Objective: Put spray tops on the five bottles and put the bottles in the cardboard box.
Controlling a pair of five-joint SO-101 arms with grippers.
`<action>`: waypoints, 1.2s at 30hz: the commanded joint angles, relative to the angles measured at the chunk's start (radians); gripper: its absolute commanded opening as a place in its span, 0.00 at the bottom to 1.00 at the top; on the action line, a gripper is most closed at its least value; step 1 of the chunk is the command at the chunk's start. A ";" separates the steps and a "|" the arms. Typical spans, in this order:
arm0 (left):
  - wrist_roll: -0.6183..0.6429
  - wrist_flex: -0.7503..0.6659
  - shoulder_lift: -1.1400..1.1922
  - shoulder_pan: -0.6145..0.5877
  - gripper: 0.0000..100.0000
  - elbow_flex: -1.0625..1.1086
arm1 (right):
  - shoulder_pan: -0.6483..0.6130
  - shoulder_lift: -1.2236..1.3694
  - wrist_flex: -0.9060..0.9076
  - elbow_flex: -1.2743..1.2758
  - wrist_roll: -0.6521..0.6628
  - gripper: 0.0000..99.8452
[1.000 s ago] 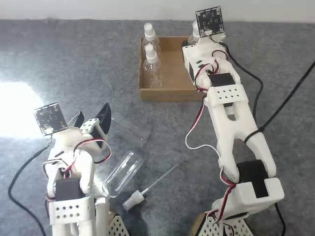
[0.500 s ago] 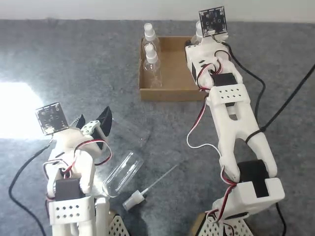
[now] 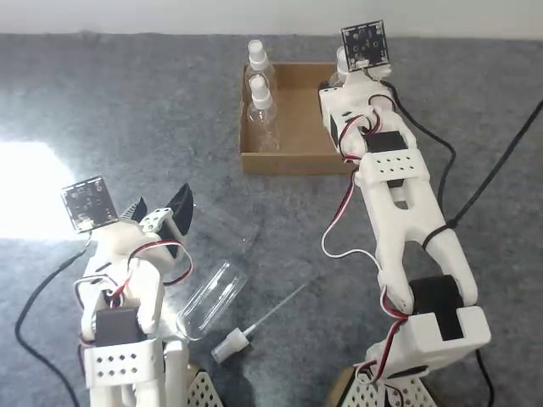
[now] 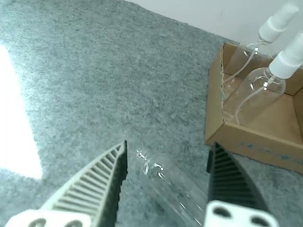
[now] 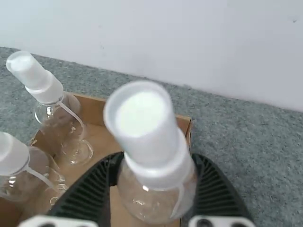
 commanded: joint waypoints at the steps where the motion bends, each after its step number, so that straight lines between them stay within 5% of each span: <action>1: 0.005 -0.021 -0.015 0.003 0.26 -0.025 | 0.012 -0.027 -0.022 -0.026 -0.011 0.09; 8: 0.005 -0.114 -0.015 0.003 0.26 0.018 | 0.019 -0.019 -0.022 -0.021 -0.009 0.09; 36: -0.037 -0.118 -0.015 0.068 0.26 0.036 | 0.018 -0.015 -0.071 0.026 -0.009 0.09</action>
